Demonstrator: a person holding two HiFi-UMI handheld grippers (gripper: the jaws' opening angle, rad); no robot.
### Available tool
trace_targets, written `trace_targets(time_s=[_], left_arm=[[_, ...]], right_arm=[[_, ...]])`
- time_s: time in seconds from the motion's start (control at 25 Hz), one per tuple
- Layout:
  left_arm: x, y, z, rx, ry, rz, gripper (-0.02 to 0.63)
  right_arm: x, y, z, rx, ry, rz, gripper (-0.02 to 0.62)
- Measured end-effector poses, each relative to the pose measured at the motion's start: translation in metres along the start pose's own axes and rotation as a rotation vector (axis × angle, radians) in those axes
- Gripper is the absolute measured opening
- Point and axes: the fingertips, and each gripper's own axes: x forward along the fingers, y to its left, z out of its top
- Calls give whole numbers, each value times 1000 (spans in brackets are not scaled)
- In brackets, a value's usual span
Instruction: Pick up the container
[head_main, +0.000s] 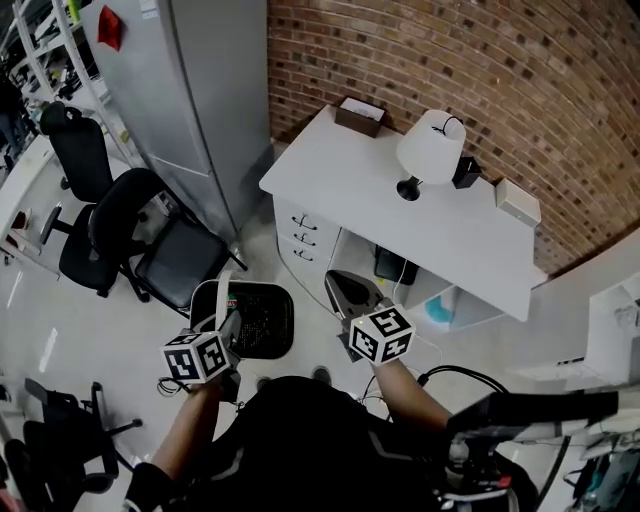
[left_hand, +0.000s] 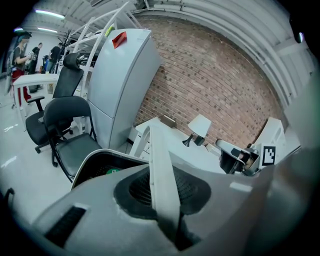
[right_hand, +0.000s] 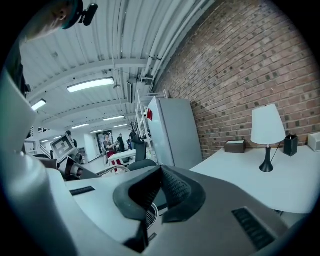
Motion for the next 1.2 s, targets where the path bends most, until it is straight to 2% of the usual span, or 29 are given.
trace_targets(time_s=[0.36, 0.6, 1.2], left_arm=[[-7, 2, 7, -5, -7, -12, 49], [-5, 3, 5, -18, -1, -27, 49], [-2, -5, 3, -25, 12, -34, 49]], right_arm=[[6, 16, 17, -46, -20, -6, 8], [9, 21, 11, -52, -7, -4, 8], [4, 9, 8, -41, 4, -21, 8]])
